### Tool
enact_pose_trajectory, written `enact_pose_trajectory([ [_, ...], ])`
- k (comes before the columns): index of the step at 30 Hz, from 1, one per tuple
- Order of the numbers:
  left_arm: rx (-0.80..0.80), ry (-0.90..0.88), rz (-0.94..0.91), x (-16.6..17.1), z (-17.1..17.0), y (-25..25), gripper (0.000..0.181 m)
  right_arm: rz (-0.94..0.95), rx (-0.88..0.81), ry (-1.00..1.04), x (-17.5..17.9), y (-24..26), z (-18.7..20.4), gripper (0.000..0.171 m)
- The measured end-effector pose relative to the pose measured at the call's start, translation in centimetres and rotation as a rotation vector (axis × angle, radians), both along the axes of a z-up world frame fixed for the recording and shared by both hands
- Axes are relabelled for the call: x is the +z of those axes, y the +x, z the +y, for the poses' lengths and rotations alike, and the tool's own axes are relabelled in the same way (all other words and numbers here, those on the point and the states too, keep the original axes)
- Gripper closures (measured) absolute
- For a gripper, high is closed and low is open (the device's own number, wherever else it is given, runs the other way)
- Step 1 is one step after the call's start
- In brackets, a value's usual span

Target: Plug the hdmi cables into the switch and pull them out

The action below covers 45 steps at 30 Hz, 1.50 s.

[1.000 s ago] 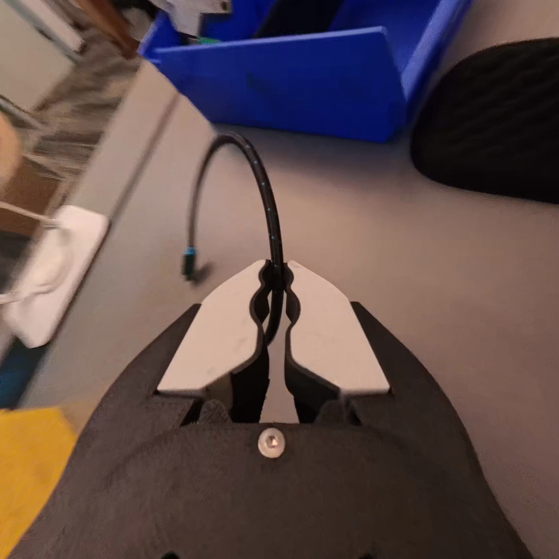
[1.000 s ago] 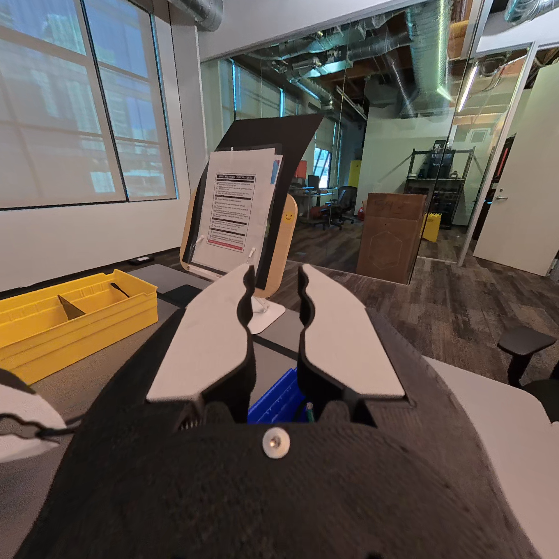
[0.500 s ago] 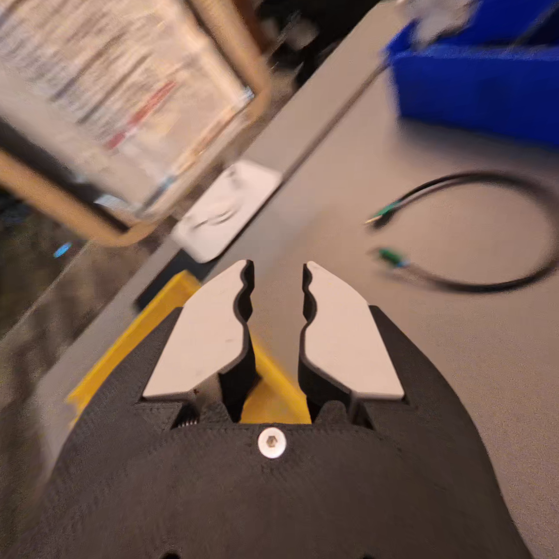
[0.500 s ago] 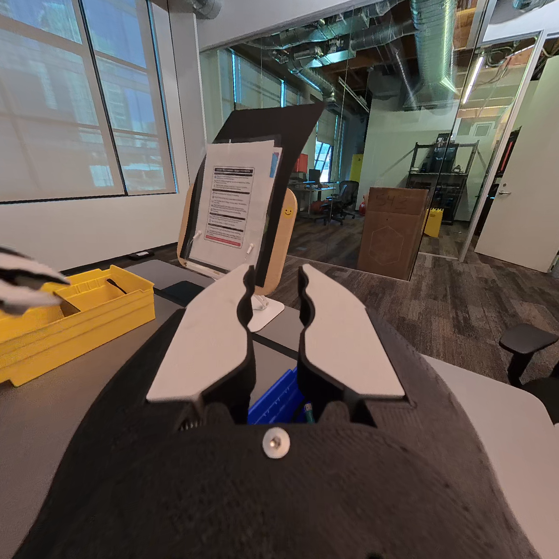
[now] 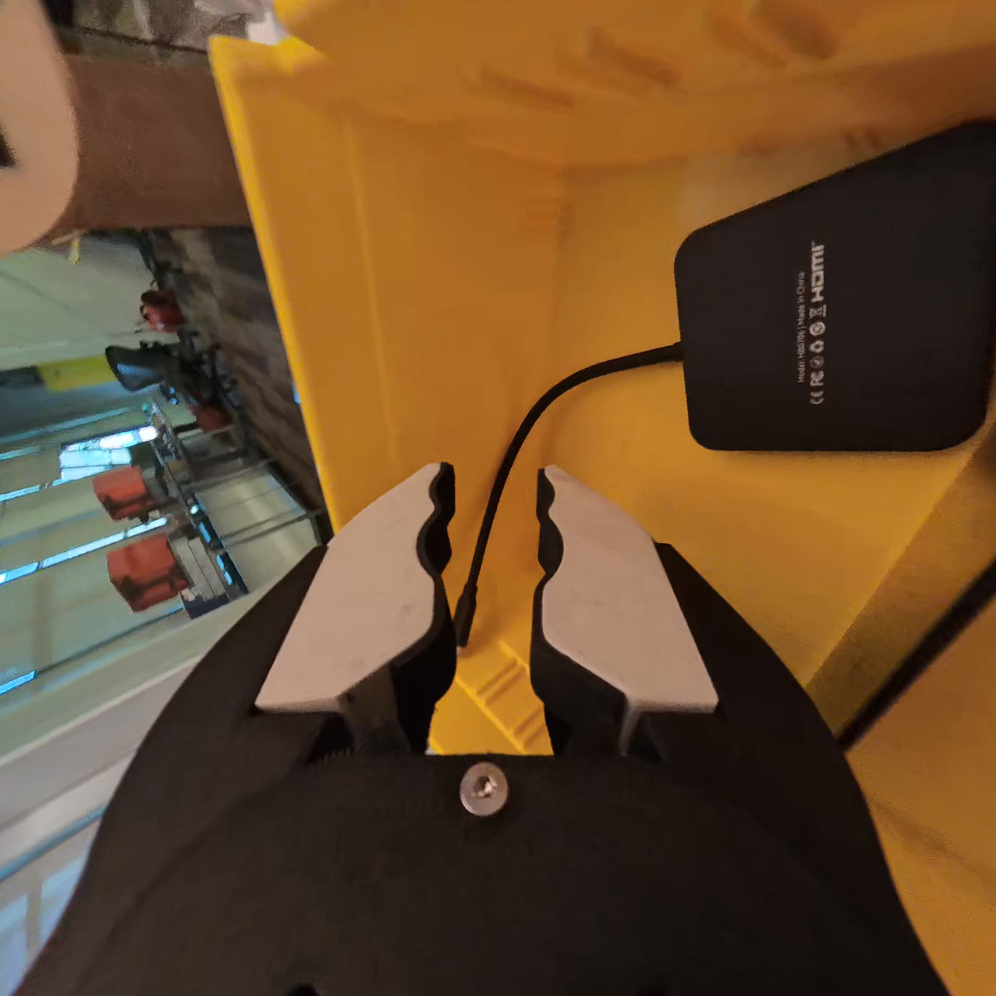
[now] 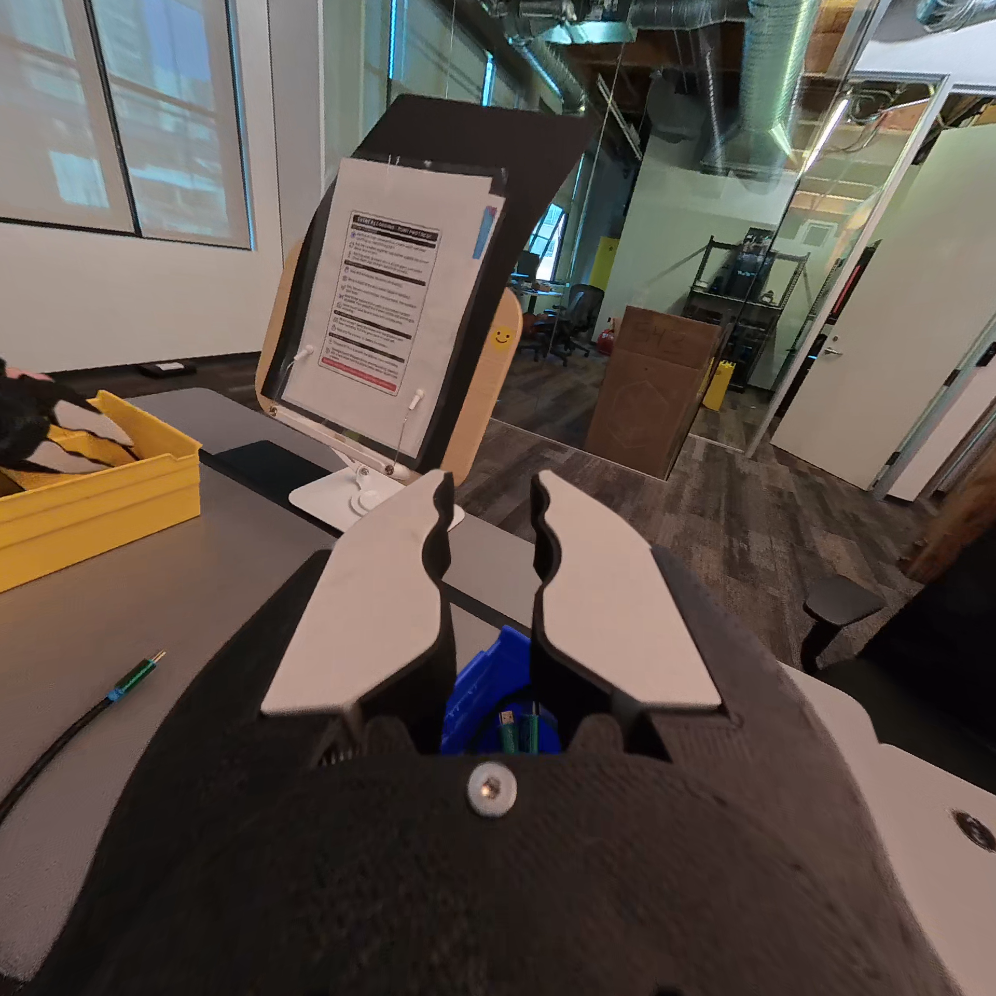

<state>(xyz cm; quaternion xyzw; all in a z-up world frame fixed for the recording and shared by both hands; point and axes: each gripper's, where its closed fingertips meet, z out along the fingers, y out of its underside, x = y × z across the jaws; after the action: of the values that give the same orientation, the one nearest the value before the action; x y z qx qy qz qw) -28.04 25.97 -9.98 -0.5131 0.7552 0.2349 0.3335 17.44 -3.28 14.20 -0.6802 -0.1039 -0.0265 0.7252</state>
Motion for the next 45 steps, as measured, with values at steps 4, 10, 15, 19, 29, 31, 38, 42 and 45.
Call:
enact_pose_trajectory([
  [4, -0.084, -0.118, 0.081, -1.1, -0.2, 1.1, 0.148, -0.052, 0.017, -0.060, -1.3, -1.0, 1.5, 0.144],
  [10, -0.164, -0.219, 0.253, -3.5, 0.1, 1.1, 0.147, -0.137, -0.061, -0.200, -4.2, -0.1, 3.2, 0.143],
  [15, -0.274, -0.233, 0.327, -4.6, 0.4, 1.8, 0.157, -0.172, -0.056, -0.245, -5.2, -0.4, 3.9, 0.143],
  [19, -0.314, -0.263, 0.360, -5.2, 0.8, 1.5, 0.166, -0.178, -0.082, -0.273, -5.8, 0.3, 4.0, 0.143],
  [29, -0.306, -0.238, 0.370, -5.3, 0.7, 0.9, 0.177, -0.223, -0.074, -0.322, -7.1, 0.0, 4.6, 0.143],
  [31, -0.295, -0.214, 0.324, -4.4, 0.7, 0.8, 0.178, -0.229, -0.076, -0.323, -7.1, 0.0, 4.6, 0.143],
  [38, -0.250, -0.035, 0.140, 3.3, 0.5, 1.1, 0.178, -0.238, -0.068, -0.314, -6.8, -0.2, 4.7, 0.143],
  [42, -0.230, 0.096, 0.067, 7.6, -0.3, 0.9, 0.178, -0.236, -0.047, -0.290, -6.2, -0.9, 4.6, 0.143],
  [45, -0.230, 0.187, 0.044, 10.3, -1.4, 0.9, 0.178, -0.228, 0.010, -0.253, -5.5, -2.6, 4.8, 0.143],
])
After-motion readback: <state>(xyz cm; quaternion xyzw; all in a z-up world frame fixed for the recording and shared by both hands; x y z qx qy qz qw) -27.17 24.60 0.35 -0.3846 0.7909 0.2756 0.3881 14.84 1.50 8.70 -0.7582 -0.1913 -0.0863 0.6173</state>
